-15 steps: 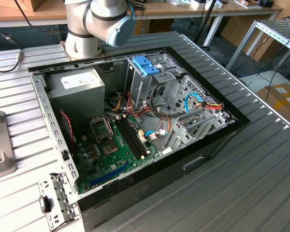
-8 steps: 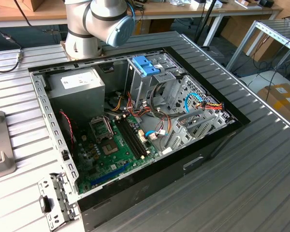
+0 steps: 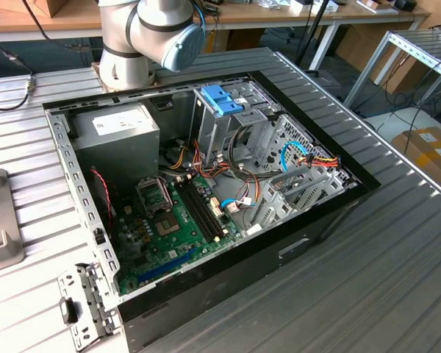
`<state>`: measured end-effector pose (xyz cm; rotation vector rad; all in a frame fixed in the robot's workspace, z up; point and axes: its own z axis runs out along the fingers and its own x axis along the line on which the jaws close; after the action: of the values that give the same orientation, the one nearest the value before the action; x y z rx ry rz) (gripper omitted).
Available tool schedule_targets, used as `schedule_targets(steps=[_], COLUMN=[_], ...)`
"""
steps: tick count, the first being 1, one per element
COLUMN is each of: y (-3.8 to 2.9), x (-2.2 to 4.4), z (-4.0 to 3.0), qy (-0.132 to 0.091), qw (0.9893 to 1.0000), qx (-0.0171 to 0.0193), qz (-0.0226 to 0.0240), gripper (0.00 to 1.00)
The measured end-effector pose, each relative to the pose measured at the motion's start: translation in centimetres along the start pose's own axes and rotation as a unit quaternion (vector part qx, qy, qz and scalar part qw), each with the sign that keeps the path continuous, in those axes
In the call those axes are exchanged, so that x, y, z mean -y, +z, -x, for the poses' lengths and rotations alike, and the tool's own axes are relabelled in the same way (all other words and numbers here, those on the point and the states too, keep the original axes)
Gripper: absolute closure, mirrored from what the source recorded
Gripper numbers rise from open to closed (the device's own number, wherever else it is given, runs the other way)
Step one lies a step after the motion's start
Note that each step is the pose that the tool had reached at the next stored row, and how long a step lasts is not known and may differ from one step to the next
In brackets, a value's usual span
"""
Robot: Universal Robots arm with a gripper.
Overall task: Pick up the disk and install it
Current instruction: 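Pick up the disk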
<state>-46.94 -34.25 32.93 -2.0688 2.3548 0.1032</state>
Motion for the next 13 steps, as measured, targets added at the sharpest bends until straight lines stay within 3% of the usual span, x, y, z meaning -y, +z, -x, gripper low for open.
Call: schedule_targets(steps=[13], y=[0.21], x=[-0.09], z=[0.19], qy=[0.000], qw=[1.0000], qx=[0.0003], qz=[0.0000], gripper=[0.46])
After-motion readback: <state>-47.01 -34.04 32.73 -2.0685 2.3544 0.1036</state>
